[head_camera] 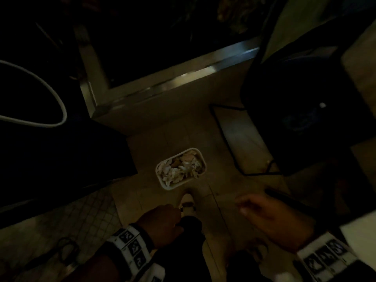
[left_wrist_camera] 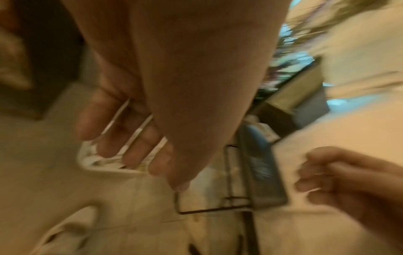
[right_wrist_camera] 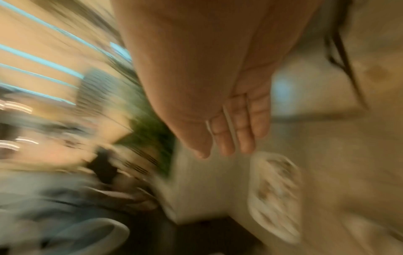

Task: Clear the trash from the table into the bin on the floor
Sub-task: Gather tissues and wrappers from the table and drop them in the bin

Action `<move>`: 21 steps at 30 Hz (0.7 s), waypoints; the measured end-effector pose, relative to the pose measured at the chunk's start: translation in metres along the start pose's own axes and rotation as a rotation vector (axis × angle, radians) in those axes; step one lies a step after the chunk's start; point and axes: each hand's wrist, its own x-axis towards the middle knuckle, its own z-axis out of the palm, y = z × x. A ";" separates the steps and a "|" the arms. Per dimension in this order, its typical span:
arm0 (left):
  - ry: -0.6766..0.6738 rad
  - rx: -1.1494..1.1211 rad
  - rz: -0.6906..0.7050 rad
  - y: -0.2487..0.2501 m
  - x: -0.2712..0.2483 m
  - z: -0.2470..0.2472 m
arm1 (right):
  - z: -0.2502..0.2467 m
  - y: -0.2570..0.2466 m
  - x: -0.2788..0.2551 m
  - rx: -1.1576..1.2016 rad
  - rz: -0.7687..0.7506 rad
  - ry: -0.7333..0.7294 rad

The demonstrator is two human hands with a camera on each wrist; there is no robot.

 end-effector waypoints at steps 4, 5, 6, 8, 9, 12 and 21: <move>0.093 0.073 0.087 0.068 -0.040 -0.037 | -0.054 -0.010 -0.112 -0.012 -0.104 0.259; 0.115 0.134 0.119 0.085 -0.046 -0.044 | -0.064 -0.003 -0.139 -0.049 -0.107 0.285; 0.150 0.190 0.159 0.102 -0.048 -0.051 | -0.070 0.010 -0.163 -0.106 -0.106 0.307; 0.221 0.281 0.245 0.140 -0.052 -0.060 | -0.074 0.047 -0.209 -0.220 -0.115 0.355; 0.242 0.289 0.282 0.158 -0.051 -0.059 | -0.073 0.068 -0.231 -0.238 -0.094 0.381; 0.274 0.382 0.370 0.206 -0.040 -0.054 | -0.066 0.119 -0.295 -0.153 0.009 0.464; 0.272 0.386 0.587 0.465 -0.009 -0.039 | -0.073 0.261 -0.444 0.055 0.277 0.782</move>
